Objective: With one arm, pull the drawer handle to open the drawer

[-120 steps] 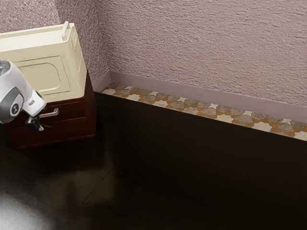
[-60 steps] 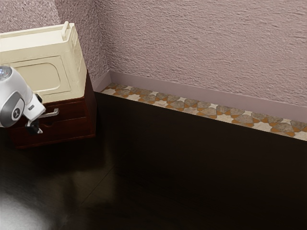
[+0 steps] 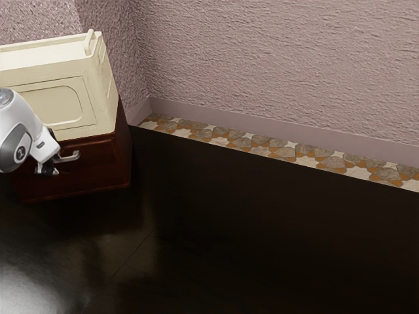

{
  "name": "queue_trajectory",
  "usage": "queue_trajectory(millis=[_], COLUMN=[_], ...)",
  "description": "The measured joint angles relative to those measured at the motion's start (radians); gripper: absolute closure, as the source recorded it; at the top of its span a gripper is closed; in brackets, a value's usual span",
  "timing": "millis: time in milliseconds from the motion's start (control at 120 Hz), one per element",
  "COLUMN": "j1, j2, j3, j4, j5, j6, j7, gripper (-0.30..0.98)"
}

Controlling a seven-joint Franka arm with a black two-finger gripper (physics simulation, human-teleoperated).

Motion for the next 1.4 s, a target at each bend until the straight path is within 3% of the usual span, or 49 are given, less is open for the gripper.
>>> queue_trajectory(millis=[500, 1400], j1=[-0.003, -0.004], j2=[-0.102, -0.283], j3=[0.001, 0.003], j4=[-0.096, -0.241], j5=[0.001, 0.002], j6=[-0.011, -0.082], j7=[0.006, 0.011], gripper=[0.67, 0.7])
